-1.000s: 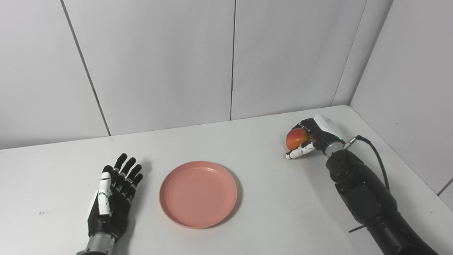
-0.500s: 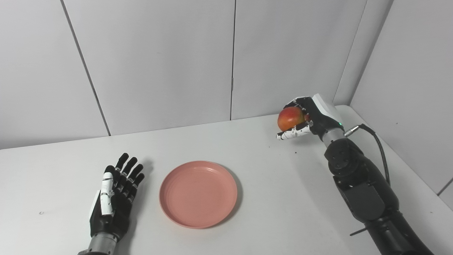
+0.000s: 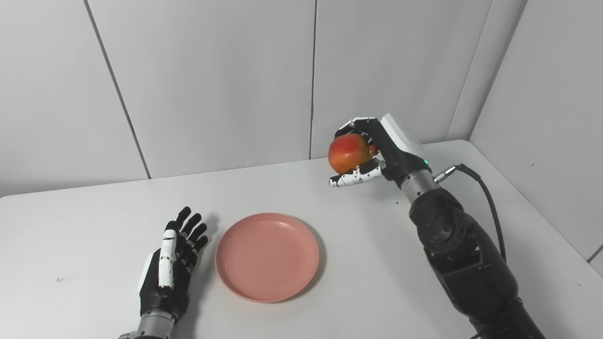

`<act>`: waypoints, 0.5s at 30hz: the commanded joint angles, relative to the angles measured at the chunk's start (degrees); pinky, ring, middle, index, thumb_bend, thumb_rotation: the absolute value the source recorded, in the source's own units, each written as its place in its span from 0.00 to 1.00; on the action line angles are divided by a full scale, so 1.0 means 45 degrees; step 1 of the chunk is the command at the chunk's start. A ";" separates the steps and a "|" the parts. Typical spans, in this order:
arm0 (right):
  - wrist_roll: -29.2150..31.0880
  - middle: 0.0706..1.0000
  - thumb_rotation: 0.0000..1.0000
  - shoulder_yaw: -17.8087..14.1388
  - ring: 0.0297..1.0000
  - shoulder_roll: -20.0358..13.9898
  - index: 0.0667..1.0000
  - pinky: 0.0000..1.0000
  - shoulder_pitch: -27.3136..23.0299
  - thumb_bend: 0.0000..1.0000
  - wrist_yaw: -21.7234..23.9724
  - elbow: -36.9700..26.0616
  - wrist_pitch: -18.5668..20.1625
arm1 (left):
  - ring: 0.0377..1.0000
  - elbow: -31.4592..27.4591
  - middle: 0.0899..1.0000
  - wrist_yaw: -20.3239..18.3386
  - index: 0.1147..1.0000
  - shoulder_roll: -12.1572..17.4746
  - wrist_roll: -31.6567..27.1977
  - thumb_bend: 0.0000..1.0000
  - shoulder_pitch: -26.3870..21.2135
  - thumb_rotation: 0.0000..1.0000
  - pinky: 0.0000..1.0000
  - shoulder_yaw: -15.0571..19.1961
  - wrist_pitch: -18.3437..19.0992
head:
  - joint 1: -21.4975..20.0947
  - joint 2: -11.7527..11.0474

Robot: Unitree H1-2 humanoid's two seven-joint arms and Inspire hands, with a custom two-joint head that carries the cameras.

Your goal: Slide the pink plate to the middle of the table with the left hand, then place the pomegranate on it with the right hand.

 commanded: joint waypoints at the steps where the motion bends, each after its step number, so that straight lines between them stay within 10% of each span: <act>1: -0.0254 0.42 0.00 0.0013 0.45 0.0002 0.49 0.40 -0.0651 0.52 -0.0029 -0.0528 -0.0098 | 0.93 -0.0417 0.93 0.0067 0.92 -0.0017 0.0196 0.43 -0.0076 1.00 0.94 -0.0068 -0.0414 | 0.0132 0.0032; 15: -0.1136 0.43 0.00 0.1139 0.44 0.1129 0.48 0.38 -0.0839 0.53 0.0259 -0.0680 -0.0399 | 0.96 -0.0510 0.97 0.0892 0.97 -0.0149 0.2403 0.44 0.0243 1.00 0.97 -0.0679 -0.1884 | 0.1404 0.0240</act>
